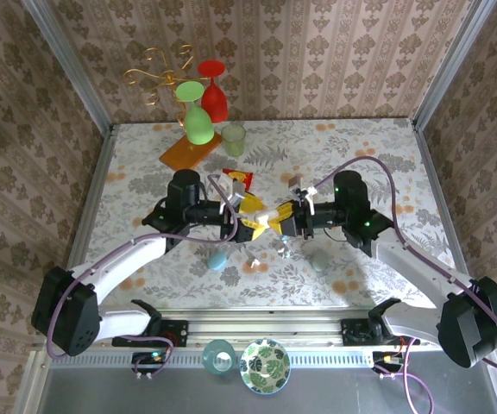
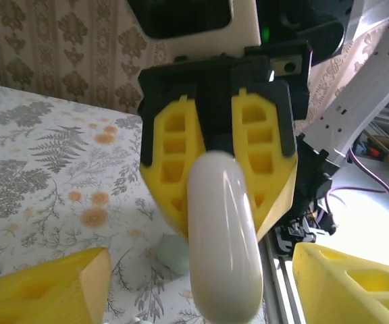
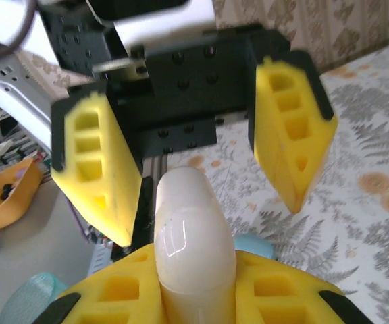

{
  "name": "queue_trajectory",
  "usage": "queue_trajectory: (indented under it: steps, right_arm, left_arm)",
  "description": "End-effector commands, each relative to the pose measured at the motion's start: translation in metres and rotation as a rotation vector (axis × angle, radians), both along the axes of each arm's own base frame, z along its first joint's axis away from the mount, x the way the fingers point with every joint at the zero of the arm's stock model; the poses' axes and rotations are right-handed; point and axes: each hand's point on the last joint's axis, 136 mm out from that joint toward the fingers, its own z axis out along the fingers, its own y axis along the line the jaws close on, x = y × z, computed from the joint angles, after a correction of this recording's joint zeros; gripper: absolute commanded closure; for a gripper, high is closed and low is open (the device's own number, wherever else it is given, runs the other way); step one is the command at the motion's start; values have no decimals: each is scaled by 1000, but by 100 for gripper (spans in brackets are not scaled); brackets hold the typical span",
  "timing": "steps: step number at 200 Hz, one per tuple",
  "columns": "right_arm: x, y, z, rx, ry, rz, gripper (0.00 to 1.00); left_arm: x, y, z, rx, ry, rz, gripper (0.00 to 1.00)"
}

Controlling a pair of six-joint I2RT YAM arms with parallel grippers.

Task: Insert the wireless bluetooth earbuds into the charging case

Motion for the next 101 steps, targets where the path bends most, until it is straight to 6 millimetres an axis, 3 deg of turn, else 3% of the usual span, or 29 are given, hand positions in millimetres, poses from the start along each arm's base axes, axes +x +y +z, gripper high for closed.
queue_trajectory:
  steps: [1, 45, 101]
  right_arm:
    - [5, -3, 40, 122, -68, -53, 84]
    - [11, -7, 64, 249, -74, -105, 86]
    - [12, -6, 60, 257, -61, -114, 86]
  left_arm:
    - [4, 2, 40, -168, -120, 59, 29]
    - [7, 0, 52, -282, -154, 96, 34]
    - [6, -5, 59, -313, -131, 59, 52]
